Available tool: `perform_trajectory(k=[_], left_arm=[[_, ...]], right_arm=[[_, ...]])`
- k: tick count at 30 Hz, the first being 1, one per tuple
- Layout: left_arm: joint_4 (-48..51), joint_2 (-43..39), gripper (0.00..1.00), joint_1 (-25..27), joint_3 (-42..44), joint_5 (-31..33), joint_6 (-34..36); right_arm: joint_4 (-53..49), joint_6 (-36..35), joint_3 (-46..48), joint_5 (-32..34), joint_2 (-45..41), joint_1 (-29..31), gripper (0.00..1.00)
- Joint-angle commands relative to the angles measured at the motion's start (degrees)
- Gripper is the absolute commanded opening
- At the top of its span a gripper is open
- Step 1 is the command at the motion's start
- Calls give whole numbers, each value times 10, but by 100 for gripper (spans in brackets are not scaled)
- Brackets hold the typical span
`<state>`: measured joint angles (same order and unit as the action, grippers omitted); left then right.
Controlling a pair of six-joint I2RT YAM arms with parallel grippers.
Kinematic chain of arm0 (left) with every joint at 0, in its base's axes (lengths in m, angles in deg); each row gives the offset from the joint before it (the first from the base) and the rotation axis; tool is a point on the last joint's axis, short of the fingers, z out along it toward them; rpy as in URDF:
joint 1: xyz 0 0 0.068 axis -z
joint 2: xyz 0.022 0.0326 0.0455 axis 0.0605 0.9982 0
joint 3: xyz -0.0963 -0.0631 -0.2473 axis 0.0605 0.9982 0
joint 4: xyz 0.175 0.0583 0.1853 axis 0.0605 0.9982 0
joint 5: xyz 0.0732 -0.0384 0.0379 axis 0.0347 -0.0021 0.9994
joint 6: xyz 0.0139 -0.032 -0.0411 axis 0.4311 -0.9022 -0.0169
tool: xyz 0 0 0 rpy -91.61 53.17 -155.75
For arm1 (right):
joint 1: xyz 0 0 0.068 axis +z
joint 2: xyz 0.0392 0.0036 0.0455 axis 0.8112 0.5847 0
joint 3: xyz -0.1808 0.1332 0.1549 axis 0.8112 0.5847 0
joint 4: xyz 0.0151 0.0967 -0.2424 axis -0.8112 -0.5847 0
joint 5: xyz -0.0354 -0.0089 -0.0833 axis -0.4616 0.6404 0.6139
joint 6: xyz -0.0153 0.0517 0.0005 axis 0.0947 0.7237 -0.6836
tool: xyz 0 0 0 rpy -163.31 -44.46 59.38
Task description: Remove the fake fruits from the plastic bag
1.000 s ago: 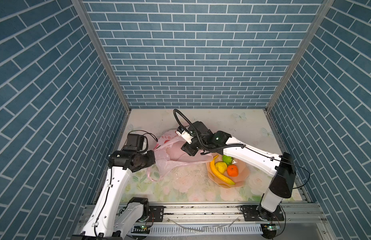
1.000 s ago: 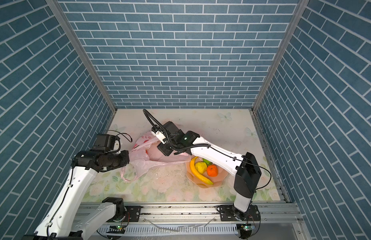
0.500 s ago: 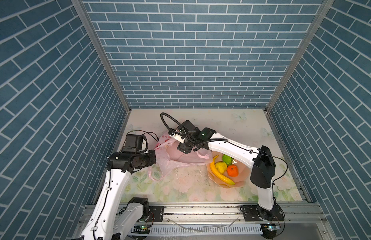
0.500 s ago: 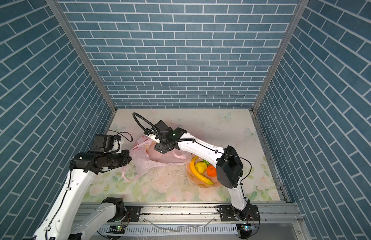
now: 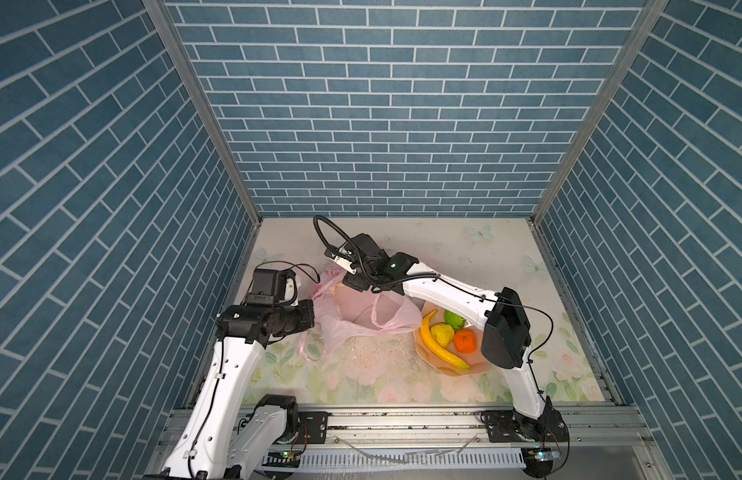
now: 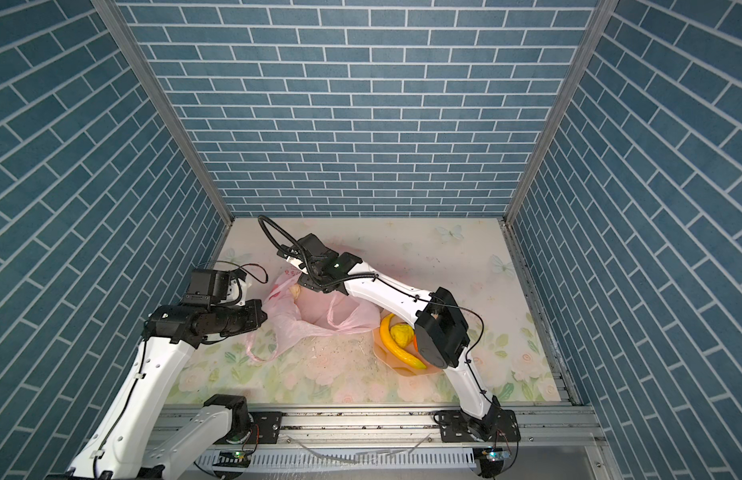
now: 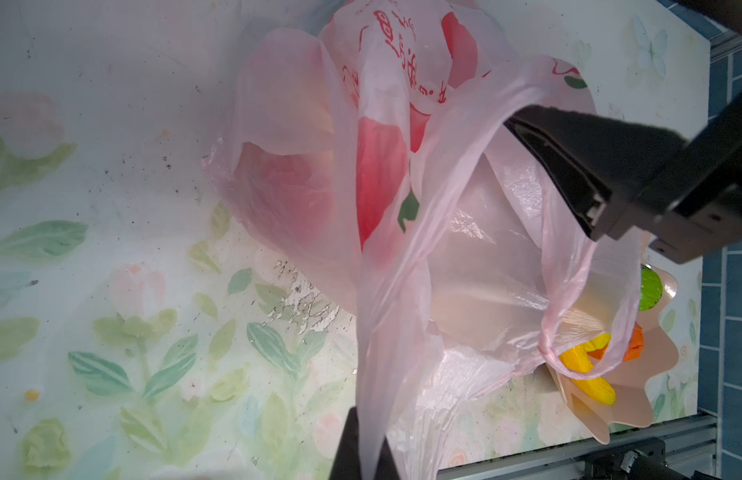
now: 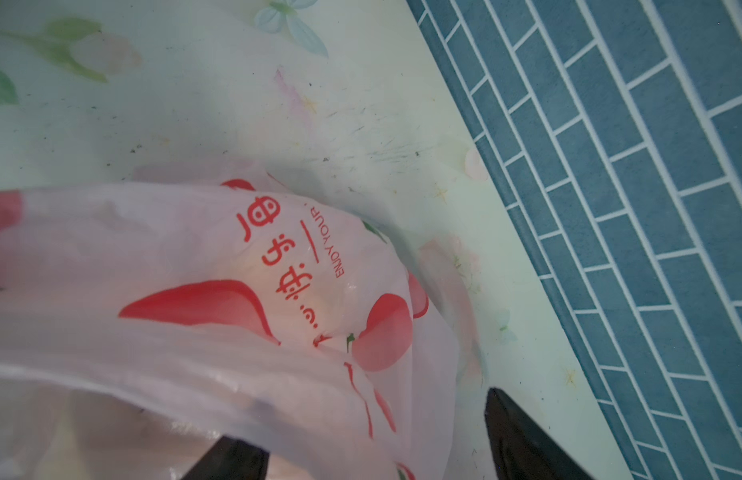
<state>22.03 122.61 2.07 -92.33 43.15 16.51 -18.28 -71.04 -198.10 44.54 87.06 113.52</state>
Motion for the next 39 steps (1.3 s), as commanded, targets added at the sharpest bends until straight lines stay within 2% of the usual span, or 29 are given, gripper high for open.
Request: perform_trajectory(k=[1,4,6,12,14,19,24,33,39], left_arm=[[-16,6,0,-2,4,-4,9],[-28,15,0,-2,3,5,10],[-42,26,0,-3,2,16,10],[-90,89,0,-16,-44,51,13],[-88,115,0,-21,-79,50,19],[-57,159,0,-25,-157,56,38],[-27,177,0,-26,-199,60,43],[21,152,0,-28,-237,86,47],[19,192,0,-52,-278,78,57]], right_arm=[[5,-31,-52,0,45,0,77],[-1,-29,-77,-18,66,-6,73],[-1,-26,-88,-30,72,-12,63],[15,-18,-120,-50,80,-31,14],[15,-19,-138,-53,85,-36,1],[13,-18,-174,-63,88,-53,0],[25,-19,-178,-67,75,-60,0],[149,-9,-38,-41,-35,-59,0],[149,-13,-54,-35,-36,-61,0]])
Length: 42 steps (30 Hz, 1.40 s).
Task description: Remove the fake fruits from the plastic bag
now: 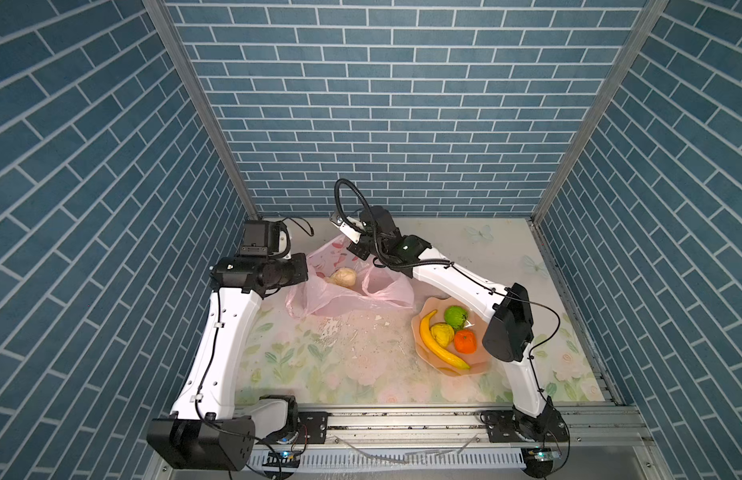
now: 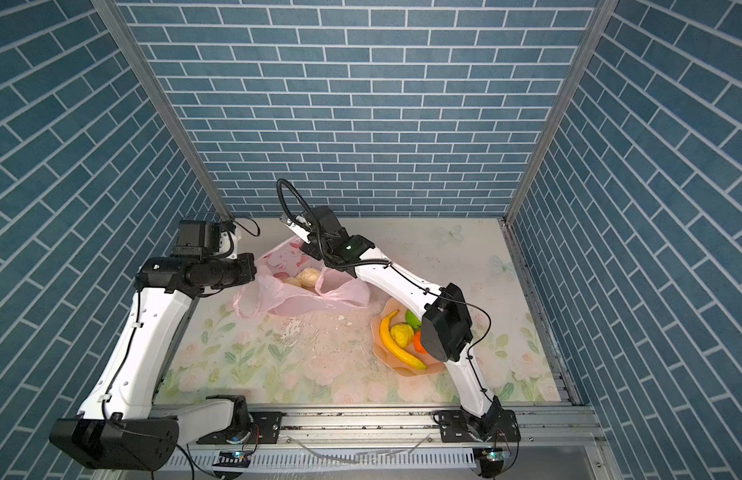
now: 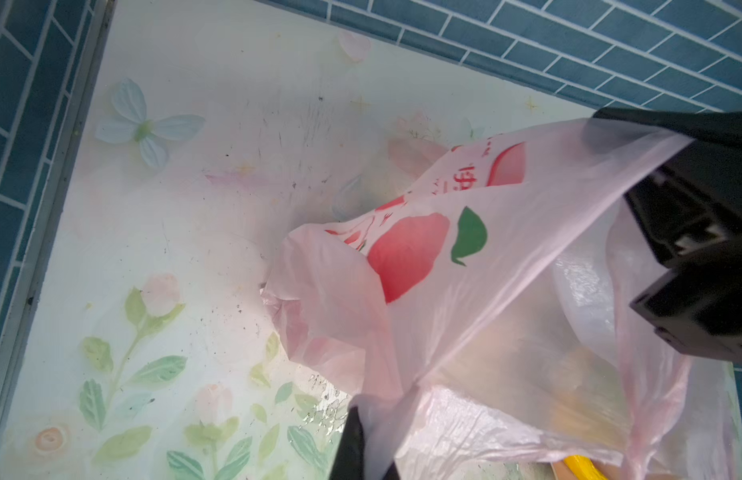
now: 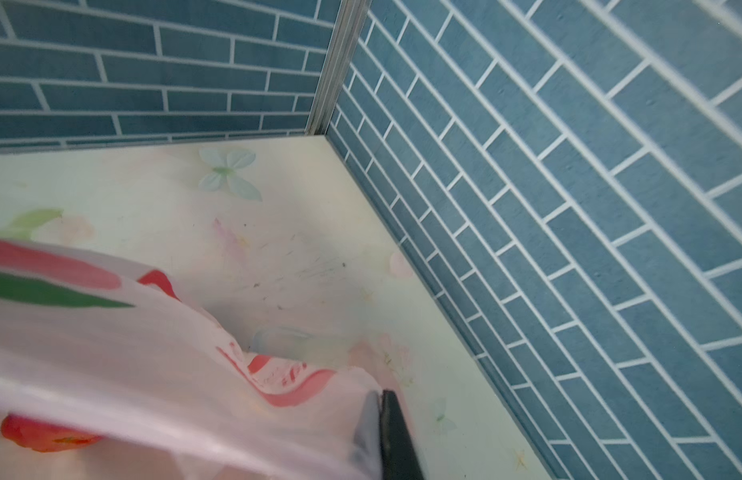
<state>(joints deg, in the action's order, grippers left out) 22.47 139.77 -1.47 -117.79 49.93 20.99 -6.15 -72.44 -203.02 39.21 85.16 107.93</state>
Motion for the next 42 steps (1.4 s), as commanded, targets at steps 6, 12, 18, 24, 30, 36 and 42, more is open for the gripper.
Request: perform_trajectory(k=[6,12,18,24,30,36,42], left_arm=[[-5,116,0,-49,-112,-30,18],[9,196,0,-58,-207,-60,22],[13,150,0,-58,-158,-71,19],[21,40,0,-58,7,-95,-1],[32,-66,0,-57,156,-91,-45],[53,-157,0,-55,234,-71,-82],[45,-201,0,-52,294,-59,-111]], right_arm=[[11,4,-99,13,41,-22,0],[-21,5,-214,7,117,-36,0],[-11,18,-107,-1,54,-33,0],[-8,26,90,-23,-73,-3,0],[-33,101,232,-21,-157,31,0],[-47,164,324,-13,-207,43,0],[-94,188,328,-28,-216,43,10]])
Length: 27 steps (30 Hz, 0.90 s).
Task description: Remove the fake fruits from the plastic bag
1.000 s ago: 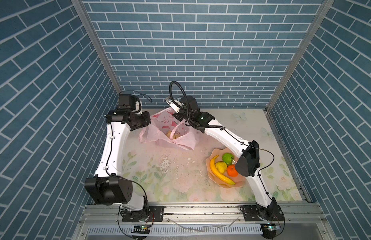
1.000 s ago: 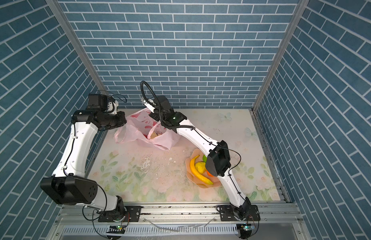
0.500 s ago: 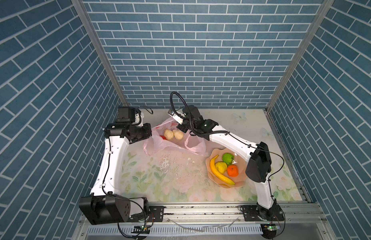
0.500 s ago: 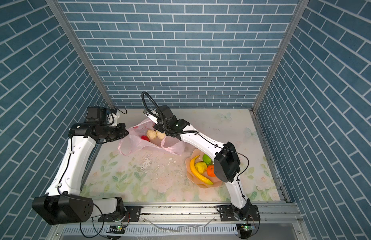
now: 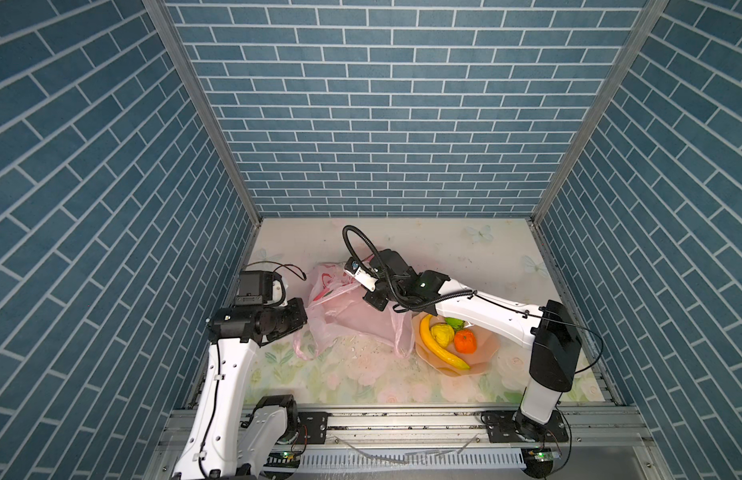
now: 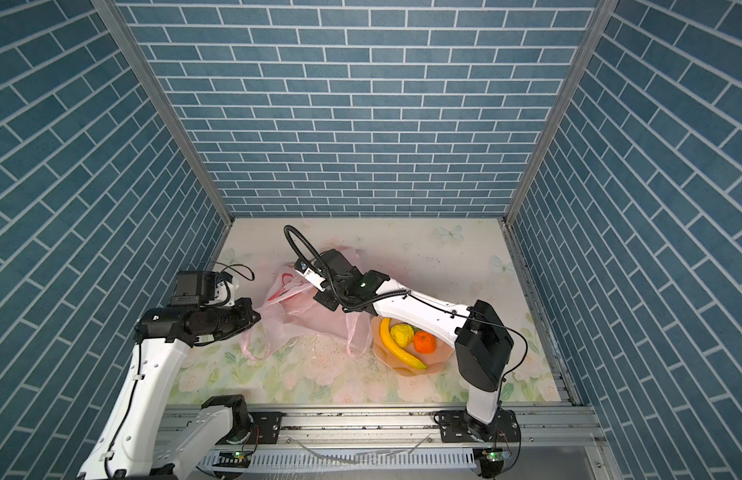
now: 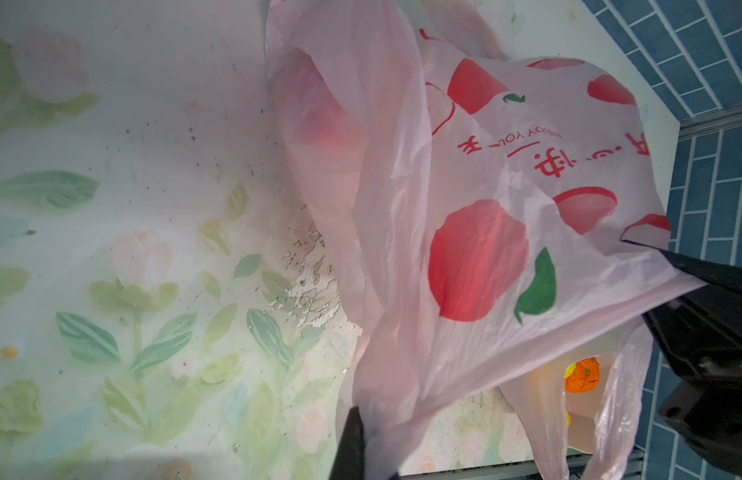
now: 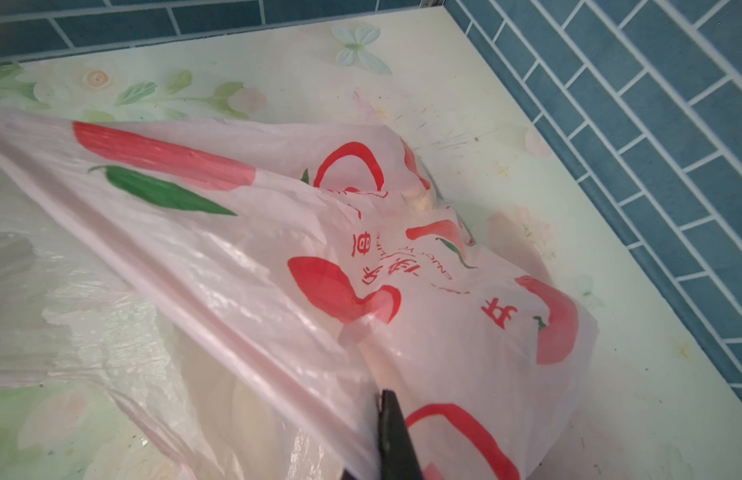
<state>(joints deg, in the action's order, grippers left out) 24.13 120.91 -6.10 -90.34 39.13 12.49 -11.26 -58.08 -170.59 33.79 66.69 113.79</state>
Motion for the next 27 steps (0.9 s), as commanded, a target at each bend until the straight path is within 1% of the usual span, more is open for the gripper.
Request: perform_trajectory(k=[1,4,6,9,13,15,17,19,22,25,26,27], left_arm=[[27,-20,0,-5,25,53,-30],[24,-34,0,-5,28,63,-37],[21,-38,0,-5,24,62,-39],[16,-29,0,-5,11,57,-36],[13,-10,0,-4,-8,47,-24],[17,0,0,-5,-17,47,-16],[24,7,0,-5,-27,50,-8],[29,18,0,-5,-40,52,0],[30,30,0,-5,-56,49,5],[34,39,0,-5,-74,44,11],[36,42,0,-5,-80,42,13],[40,48,0,-4,-87,41,17]], right_arm=[[-52,50,1,19,-34,-14,16],[-75,68,3,-2,-56,-15,32],[-86,79,9,-14,-82,-15,40],[-102,91,21,-25,-127,-12,46],[-132,98,18,-58,-176,-3,46],[-138,99,11,-72,-190,5,42],[-137,100,5,-84,-199,15,35],[-130,101,-3,-139,-198,22,27],[-120,98,-17,-182,-172,31,14],[-129,74,-31,-189,-129,43,2],[-129,68,-32,-189,-116,45,0],[-130,61,-33,-193,-102,46,0]])
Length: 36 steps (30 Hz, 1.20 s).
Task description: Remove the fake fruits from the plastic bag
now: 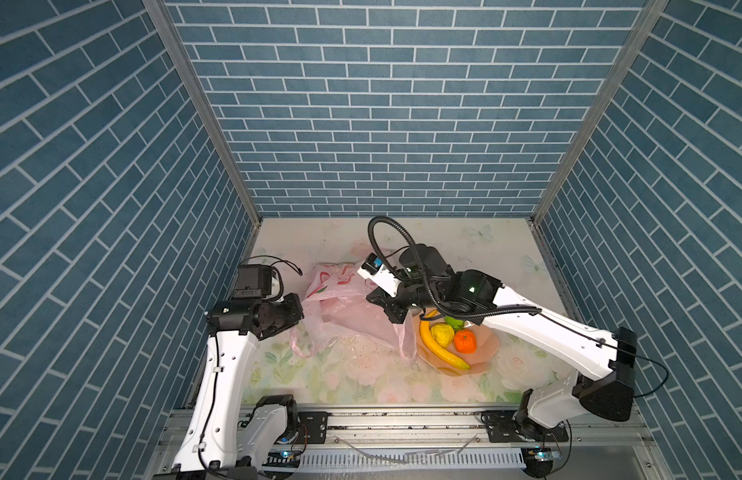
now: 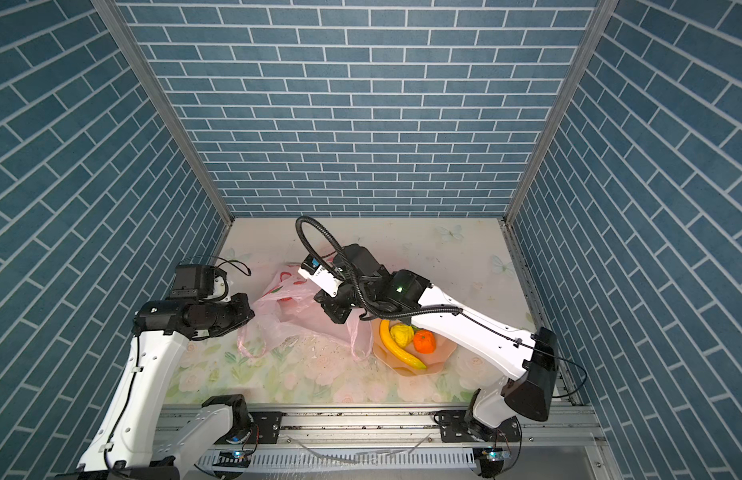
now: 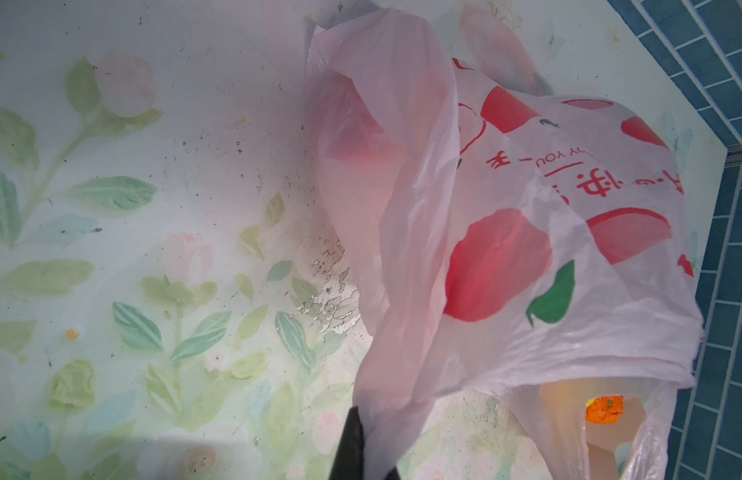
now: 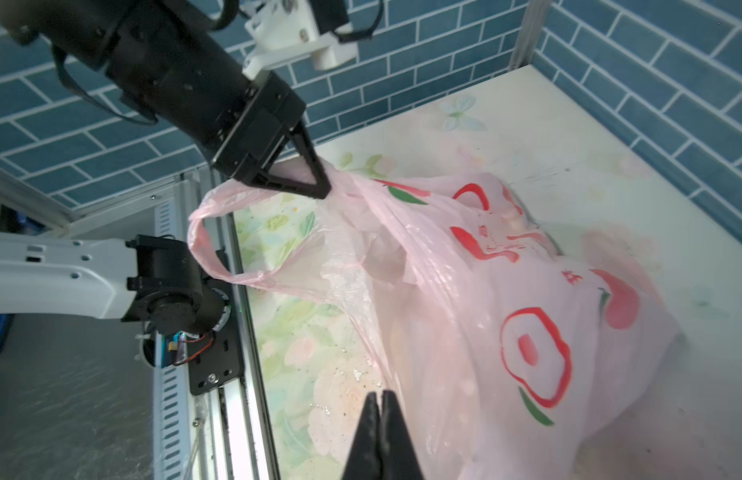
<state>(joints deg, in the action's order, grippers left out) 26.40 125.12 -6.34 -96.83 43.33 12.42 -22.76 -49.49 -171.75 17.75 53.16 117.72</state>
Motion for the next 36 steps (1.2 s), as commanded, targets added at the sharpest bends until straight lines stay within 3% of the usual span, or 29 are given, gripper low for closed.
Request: perform_trajectory(k=[1,11,18,29,36], left_arm=[[21,11,0,-2,-30,-1,22],[29,53,0,-3,-84,-16,44],[34,80,0,-2,-114,-32,64],[41,75,0,-2,-106,-43,84],[19,29,0,-2,-89,-64,79]], right_arm=[[-18,-33,-23,-36,46,9,0],[-68,-109,-82,23,166,25,0],[-113,-155,-117,118,216,28,0],[-180,-199,-272,231,351,24,0],[-204,-216,-385,282,455,24,0]])
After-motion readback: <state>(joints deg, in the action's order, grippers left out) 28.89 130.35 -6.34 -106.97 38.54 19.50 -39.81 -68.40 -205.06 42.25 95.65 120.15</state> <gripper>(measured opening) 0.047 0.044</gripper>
